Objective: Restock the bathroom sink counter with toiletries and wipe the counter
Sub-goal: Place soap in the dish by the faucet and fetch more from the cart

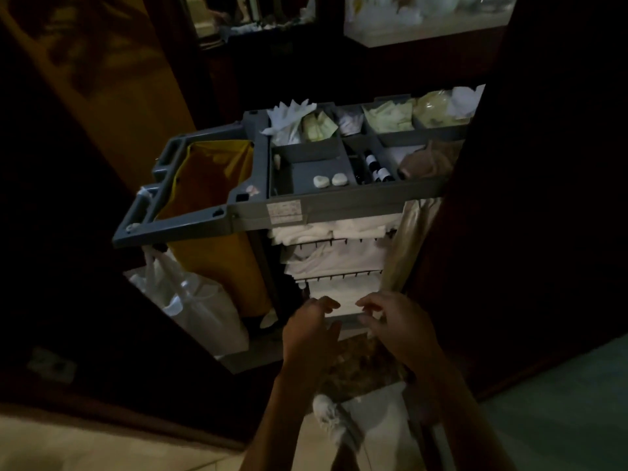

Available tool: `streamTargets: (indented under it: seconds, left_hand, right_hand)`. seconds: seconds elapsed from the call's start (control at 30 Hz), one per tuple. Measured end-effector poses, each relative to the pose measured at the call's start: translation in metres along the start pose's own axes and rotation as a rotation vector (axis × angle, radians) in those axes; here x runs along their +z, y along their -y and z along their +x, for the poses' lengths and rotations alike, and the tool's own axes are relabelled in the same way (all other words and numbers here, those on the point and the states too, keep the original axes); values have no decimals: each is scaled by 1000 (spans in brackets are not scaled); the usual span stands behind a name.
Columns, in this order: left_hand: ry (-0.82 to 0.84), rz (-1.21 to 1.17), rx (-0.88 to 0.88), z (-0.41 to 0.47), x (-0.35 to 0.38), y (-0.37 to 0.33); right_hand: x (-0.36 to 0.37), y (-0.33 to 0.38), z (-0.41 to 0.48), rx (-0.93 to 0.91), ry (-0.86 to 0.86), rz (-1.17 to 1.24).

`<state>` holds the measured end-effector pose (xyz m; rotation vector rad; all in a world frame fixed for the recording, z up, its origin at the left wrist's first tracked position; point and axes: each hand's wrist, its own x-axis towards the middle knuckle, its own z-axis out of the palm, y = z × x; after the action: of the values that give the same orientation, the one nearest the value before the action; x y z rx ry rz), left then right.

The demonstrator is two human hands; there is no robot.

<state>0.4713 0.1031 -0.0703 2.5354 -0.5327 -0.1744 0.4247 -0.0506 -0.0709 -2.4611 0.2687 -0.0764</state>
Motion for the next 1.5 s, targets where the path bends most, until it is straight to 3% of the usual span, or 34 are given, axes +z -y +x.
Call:
streamTargets:
  seconds: [0.43,0.67,0.97,1.13,1.3,1.5]
  left_hand:
    - [-156,-93,-2,198,-21,-13]
    - [-211,-130,-38,239,-36,7]
    - [-300,-160,-138,301,-59,37]
    - [-176,-136,-181,354,-50,42]
    - [-51,-64,-166,398,-30,41]
    - [89,-26,-121,421,-24,48]
  right_hand:
    - [-53,-9,203,11,-67,-71]
    - [-52,-10,260,-27,-34,-40]
    - [-47,0,363,-213,-7,-79]
    - [-46,-3,420,-265,81,-298]
    - [-46,-7,455,-240,297,-576]
    - [-36,-12,471,-306,392,-617]
